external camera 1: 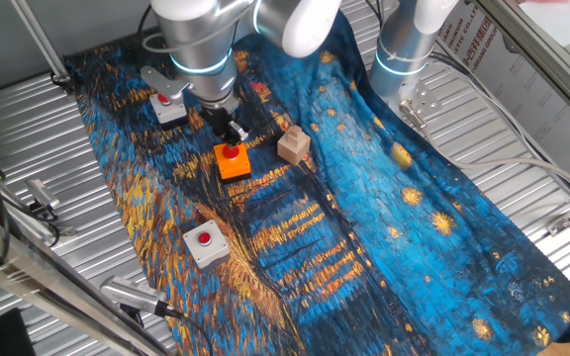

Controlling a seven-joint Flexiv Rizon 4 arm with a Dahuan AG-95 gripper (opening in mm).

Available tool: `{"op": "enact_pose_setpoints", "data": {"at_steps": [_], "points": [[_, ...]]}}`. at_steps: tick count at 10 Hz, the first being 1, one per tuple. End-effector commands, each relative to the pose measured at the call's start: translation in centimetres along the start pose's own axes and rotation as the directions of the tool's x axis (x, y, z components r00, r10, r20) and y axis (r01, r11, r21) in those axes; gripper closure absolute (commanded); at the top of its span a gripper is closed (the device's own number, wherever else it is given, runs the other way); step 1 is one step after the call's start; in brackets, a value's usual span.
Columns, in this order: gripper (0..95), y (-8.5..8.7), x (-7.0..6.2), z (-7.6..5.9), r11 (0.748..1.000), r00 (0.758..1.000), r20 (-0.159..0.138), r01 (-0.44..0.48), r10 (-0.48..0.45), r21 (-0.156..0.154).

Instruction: Press three buttons from left to right in sequence

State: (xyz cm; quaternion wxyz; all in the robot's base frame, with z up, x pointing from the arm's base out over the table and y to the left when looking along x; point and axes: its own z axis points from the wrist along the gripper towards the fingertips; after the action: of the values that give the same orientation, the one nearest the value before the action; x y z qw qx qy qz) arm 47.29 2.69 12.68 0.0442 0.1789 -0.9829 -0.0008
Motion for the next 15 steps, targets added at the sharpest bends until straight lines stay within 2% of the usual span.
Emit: {"op": "enact_pose_setpoints", "data": {"at_steps": [1, 2, 5, 6, 8, 9, 12, 14, 15], "points": [[95.0, 1.8, -1.2, -0.9, 0.998, 0.998, -0.019, -0.06, 0.06, 0.001], [95.0, 2.9, -1.6, -1.2, 0.996, 0.996, -0.021, -0.09, 0.09, 0.0], [95.0, 5.6, -1.5, -1.4, 0.989, 0.989, -0.013, -0.15, 0.15, 0.003], [95.0, 7.0, -1.5, -1.3, 0.982, 0.982, -0.01, -0.189, 0.189, 0.001], [95.0, 10.4, -2.4, -1.1, 0.96, 0.96, -0.01, -0.281, 0.281, 0.006], [95.0, 11.4, -2.7, -1.0, 0.952, 0.952, -0.01, -0.307, 0.307, 0.006], [95.0, 16.2, -3.4, -0.2, 0.92, 0.92, 0.003, -0.392, 0.392, 0.021], [95.0, 17.9, -2.9, 0.1, 0.915, 0.915, 0.002, -0.404, 0.404, 0.013], [95.0, 18.0, -1.6, 0.3, 0.919, 0.919, 0.002, -0.394, 0.394, -0.004]]}}
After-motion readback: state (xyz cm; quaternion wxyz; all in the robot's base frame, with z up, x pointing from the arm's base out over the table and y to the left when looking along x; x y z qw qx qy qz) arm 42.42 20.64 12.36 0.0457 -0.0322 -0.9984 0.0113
